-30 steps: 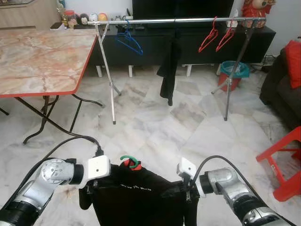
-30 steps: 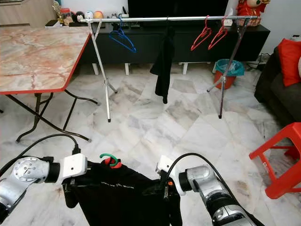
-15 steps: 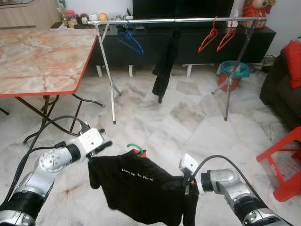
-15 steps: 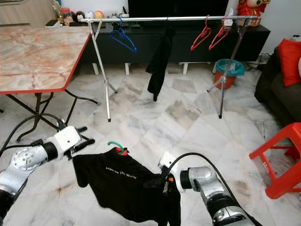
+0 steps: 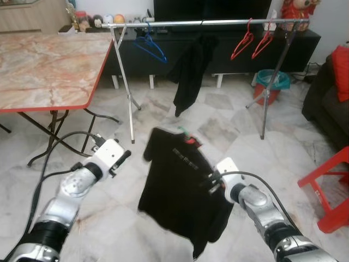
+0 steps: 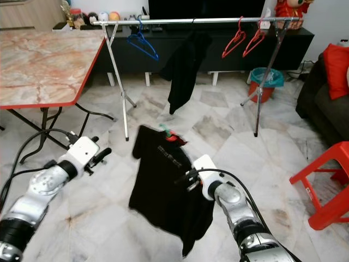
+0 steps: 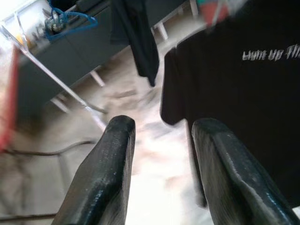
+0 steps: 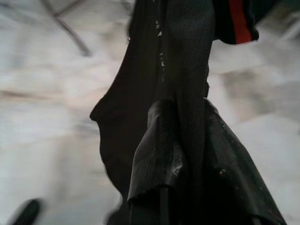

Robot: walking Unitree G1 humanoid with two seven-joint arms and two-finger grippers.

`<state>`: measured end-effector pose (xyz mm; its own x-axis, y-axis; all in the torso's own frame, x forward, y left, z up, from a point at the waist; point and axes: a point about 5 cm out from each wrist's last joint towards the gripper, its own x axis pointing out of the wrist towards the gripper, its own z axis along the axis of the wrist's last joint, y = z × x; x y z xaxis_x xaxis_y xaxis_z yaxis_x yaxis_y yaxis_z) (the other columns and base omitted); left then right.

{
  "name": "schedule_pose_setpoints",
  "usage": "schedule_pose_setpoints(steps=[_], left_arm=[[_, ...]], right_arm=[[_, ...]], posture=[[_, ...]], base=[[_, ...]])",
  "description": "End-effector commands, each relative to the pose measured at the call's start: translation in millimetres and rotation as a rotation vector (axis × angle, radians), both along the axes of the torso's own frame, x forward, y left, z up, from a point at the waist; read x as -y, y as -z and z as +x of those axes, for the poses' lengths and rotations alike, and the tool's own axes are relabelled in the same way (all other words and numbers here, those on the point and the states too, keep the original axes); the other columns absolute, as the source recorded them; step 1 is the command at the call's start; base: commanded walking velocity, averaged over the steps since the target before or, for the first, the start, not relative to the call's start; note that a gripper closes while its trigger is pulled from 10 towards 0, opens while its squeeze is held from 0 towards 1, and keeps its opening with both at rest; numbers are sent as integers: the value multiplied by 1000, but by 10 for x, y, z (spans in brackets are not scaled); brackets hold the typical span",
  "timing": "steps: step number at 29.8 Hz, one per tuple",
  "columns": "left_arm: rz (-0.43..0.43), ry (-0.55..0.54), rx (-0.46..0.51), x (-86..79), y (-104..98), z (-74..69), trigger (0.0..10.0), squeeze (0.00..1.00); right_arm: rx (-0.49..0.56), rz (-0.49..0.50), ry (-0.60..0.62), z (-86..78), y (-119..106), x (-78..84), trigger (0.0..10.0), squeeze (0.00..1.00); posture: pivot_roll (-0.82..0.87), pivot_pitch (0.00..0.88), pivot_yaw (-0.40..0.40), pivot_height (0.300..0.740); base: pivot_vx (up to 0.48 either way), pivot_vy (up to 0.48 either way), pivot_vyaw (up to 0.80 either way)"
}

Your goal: Hang hanger

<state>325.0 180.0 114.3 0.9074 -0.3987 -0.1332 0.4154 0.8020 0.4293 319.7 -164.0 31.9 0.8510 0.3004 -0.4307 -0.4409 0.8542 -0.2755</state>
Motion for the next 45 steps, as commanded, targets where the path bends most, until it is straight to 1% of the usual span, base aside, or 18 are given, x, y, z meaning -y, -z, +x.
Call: schedule_pose_setpoints(steps=[1, 3, 4, 6, 7, 8, 11, 12, 15, 18, 20, 21, 22, 27, 34, 37, 42, 45], left_arm=[[-135, -4, -12, 105, -158, 72, 10000, 0], [-204, 9, -45, 219, -201, 116, 10000, 0], [-204, 9, -45, 219, -201, 116, 10000, 0], [-345, -22, -85, 362, -295, 203, 10000, 0], [-345, -22, -85, 362, -295, 203, 10000, 0], [-382, -17, -106, 409, -310, 215, 10000, 0], [-427, 26, -183, 539, -301, 194, 10000, 0], [-462, 56, -229, 641, -293, 159, 10000, 0], [-507, 95, -309, 763, -306, 97, 10000, 0], [-533, 79, -348, 775, -325, 93, 10000, 0], [-563, 48, -400, 769, -337, 104, 10000, 0], [-625, 39, -447, 789, -362, 109, 10000, 0], [-651, 39, -461, 801, -373, 109, 10000, 0], [-683, 26, -506, 850, -378, 112, 10000, 0], [-803, -7, -504, 902, -474, 138, 10000, 0], [-821, -43, -549, 932, -458, 133, 10000, 0], [-867, -170, -551, 886, -429, 185, 10000, 0], [-884, -249, -589, 883, -386, 186, 10000, 0]], right_arm=[[110, -107, -24, 87, -116, -86, 0, 0], [140, -159, -27, 76, -99, -130, 0, 0], [140, -159, -27, 76, -99, -130, 0, 0], [169, -234, -28, 46, -45, -200, 0, 0], [169, -234, -28, 46, -45, -200, 0, 0], [173, -246, -36, 37, -33, -225, 0, 0], [198, -260, -30, 27, -27, -266, 0, 0], [216, -273, -25, 30, -34, -277, 0, 0], [244, -288, -19, 35, -44, -301, 0, 0], [254, -299, -8, 44, -49, -322, 0, 0], [286, -341, -20, 61, -70, -351, 0, 0], [303, -357, -29, 73, -85, -375, 0, 0], [304, -356, -30, 75, -87, -381, 0, 0], [319, -374, -54, 96, -111, -433, 0, 0], [344, -366, -116, 99, -139, -530, 0, 0], [365, -381, -140, 92, -141, -578, 0, 0], [371, -384, -168, 67, -119, -637, 0, 0], [368, -381, -163, 56, -103, -662, 0, 0]], posture=[[53, 0, 19, 740], [49, 0, 20, 740], [49, 0, 20, 740], [54, 0, 19, 740], [54, 0, 19, 740], [54, 0, 19, 740], [57, 0, 20, 740], [53, 0, 23, 740], [55, 0, 24, 740], [55, 0, 24, 740], [66, 0, 24, 740], [66, 0, 24, 740], [66, 0, 24, 740], [76, 0, 23, 740], [76, 0, 23, 740], [74, 0, 26, 740], [75, 0, 26, 740], [75, 0, 26, 740]], base=[[0, 0, 0], [0, 0, 0], [0, 0, 0], [0, 0, 0], [0, 0, 0], [0, 0, 0], [0, 0, 0], [0, 0, 0], [0, 0, 0], [0, 0, 0], [0, 0, 0], [0, 0, 0], [0, 0, 0], [0, 0, 0], [0, 0, 0], [0, 0, 0], [0, 0, 0], [0, 0, 0]])
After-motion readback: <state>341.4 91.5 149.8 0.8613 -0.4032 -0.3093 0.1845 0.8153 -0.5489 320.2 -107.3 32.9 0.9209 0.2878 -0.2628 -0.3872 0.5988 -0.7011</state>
